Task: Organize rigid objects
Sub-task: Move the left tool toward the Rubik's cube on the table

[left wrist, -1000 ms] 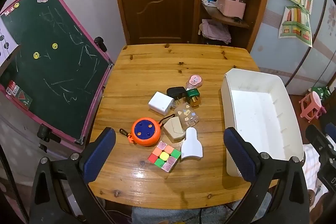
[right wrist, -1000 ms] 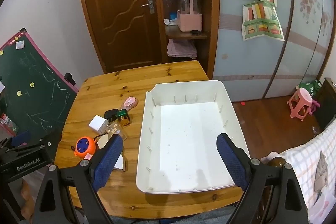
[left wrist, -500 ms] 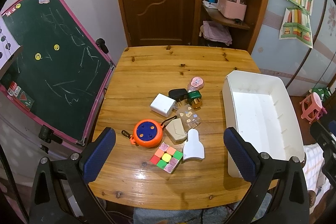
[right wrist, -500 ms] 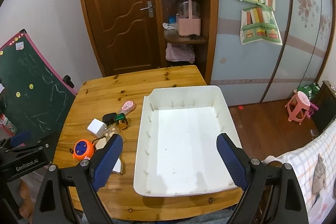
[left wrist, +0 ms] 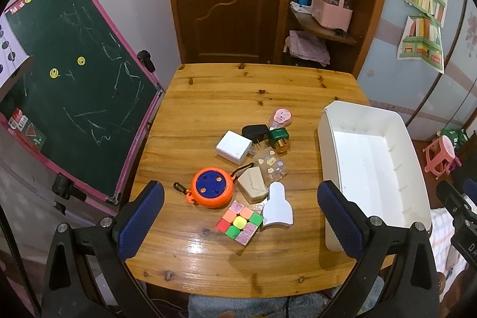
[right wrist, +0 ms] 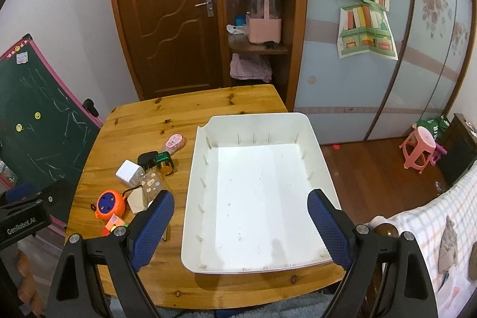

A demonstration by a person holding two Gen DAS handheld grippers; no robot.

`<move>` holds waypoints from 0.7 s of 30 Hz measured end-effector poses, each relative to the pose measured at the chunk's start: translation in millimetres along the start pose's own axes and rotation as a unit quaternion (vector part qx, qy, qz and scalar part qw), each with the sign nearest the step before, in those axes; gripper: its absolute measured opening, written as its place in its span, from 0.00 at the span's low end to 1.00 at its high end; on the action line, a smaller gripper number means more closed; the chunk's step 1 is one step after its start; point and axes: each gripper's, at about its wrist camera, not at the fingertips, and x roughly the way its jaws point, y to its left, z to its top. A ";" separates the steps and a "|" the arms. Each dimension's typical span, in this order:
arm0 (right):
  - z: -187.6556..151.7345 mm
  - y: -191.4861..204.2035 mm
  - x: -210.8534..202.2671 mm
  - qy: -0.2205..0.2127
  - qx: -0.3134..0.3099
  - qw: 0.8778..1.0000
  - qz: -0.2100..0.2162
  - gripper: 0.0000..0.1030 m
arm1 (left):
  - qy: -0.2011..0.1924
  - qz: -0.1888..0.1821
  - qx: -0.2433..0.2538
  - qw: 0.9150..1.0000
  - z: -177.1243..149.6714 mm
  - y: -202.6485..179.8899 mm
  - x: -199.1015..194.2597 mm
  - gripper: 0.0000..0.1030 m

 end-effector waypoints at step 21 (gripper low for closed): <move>-1.6 1.5 -6.7 -0.010 -0.002 1.000 -0.006 0.89 | -0.009 -0.014 0.001 1.000 -4.1 9.8 3.3 0.99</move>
